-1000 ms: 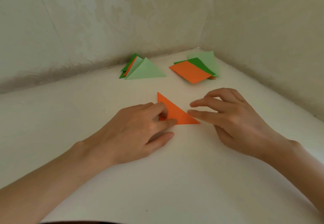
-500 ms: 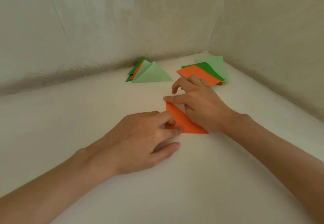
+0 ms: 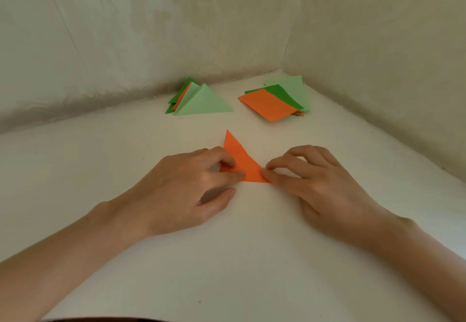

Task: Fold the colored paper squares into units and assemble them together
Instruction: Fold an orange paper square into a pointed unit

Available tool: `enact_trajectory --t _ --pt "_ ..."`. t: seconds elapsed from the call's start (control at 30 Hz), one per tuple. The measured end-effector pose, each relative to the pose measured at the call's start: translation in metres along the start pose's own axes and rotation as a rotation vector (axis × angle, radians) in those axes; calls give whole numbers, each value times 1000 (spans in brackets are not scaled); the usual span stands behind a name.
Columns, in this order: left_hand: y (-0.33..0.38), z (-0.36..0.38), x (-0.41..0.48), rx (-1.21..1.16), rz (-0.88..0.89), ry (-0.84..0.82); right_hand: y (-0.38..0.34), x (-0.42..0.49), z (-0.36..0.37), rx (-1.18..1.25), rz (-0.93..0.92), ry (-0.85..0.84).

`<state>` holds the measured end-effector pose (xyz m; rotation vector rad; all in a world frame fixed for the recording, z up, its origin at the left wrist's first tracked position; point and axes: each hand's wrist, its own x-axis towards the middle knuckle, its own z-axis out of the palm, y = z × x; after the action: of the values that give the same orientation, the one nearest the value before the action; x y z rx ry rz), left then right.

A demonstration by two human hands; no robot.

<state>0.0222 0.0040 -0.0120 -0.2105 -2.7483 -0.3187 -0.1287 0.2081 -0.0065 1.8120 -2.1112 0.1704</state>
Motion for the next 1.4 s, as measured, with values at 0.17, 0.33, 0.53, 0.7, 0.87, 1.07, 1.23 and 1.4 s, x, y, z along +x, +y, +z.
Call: enact_trajectory --t 0.17,0.33,0.53,0.7,0.87,1.07,1.23,1.4 --pt "-6 0 0 -59 7 -5 7 18 4 -50 0 10" --pt "-6 -2 0 -76 3 -21 9 56 15 -61 9 0" --pt "-8 -2 0 -112 -27 -37 8 89 10 155 135 -183" --pt "-16 -3 3 -110 -70 -25 4 86 3 492 87 -369" --pt "-19 -5 7 -55 -271 164 2 77 -2 615 302 -354" --pt "-7 -5 13 -679 -626 241 -12 76 -4 1153 617 31" --pt "1 -11 18 -991 -589 122 -37 77 -8 1297 691 346" --pt "0 -14 15 -1013 -455 16 -35 75 -19 1352 585 38"
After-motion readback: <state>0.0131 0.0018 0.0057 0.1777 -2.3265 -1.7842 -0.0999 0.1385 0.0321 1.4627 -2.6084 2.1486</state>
